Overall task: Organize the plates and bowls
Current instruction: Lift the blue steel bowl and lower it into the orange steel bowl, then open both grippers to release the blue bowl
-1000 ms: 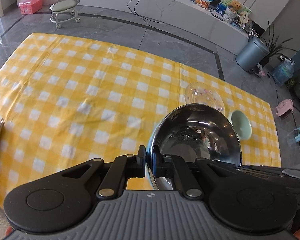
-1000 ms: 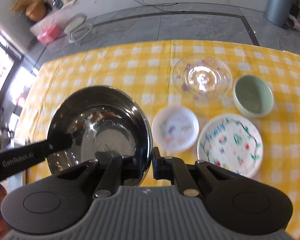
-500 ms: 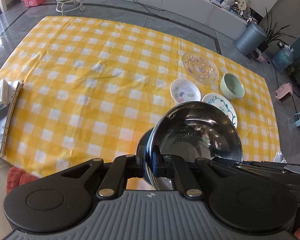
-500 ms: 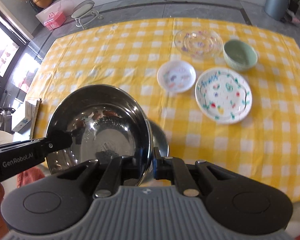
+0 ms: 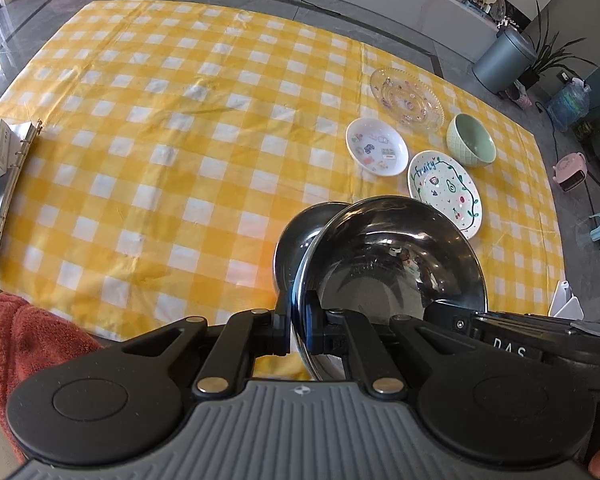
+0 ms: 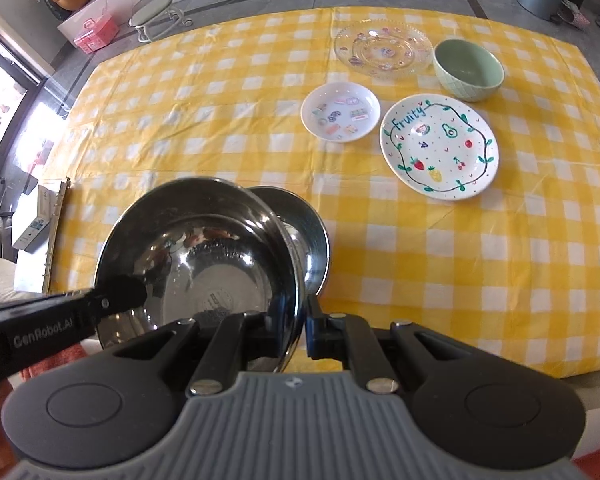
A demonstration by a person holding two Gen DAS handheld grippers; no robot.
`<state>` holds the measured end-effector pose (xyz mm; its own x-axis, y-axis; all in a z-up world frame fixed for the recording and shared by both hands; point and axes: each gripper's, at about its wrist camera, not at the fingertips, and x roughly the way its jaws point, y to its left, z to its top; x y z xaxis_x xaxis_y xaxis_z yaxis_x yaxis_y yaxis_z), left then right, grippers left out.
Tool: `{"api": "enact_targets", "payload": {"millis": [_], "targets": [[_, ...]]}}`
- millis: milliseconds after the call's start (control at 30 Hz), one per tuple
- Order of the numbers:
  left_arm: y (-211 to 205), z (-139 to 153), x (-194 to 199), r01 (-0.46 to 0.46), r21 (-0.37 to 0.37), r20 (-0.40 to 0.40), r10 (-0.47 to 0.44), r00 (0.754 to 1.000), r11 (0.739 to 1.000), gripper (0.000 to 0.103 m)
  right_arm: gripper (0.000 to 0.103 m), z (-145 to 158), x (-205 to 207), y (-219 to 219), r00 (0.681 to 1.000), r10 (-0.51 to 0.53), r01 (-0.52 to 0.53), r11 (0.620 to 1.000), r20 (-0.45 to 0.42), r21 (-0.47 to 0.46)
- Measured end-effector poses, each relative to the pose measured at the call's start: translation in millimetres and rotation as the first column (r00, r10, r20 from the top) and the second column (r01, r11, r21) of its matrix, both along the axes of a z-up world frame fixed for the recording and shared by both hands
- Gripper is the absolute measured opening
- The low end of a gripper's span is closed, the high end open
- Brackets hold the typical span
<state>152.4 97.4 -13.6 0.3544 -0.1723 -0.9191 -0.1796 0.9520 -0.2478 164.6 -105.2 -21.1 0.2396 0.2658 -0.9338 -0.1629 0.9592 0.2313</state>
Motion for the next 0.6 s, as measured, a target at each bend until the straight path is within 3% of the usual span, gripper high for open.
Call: {"api": "enact_targets", "payload": {"millis": [600], "targets": [[5,-36,28,-0.01,-0.041,-0.039,0.009,0.999,0.999,0.008,0.008,-36,33,6,1.0,-0.001,0.0,1.0,-0.02,-0.022]]}}
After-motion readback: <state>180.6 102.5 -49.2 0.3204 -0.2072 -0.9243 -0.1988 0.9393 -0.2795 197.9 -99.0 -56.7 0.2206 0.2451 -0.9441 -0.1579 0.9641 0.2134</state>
